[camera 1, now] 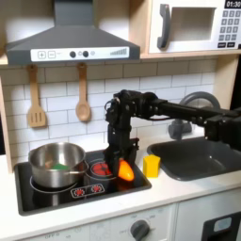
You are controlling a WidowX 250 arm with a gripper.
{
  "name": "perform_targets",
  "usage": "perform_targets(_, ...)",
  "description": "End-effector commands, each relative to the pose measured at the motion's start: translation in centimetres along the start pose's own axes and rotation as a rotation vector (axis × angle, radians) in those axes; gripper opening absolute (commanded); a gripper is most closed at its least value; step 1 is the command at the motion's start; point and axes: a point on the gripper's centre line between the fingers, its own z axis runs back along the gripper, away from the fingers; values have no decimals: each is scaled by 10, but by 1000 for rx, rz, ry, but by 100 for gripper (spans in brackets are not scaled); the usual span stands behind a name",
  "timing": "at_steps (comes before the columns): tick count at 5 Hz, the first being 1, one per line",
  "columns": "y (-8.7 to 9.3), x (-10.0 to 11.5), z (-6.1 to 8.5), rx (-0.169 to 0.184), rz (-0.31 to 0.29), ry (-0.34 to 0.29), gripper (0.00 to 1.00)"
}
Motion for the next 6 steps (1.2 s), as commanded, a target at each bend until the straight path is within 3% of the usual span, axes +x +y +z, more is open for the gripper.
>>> perform_targets(1,0,0,1,-1,4,5,100)
perform_targets(3,-1,-1,4,-11,2,5,100)
perform_targets(6,-9,11,39,-89,5,-56,100)
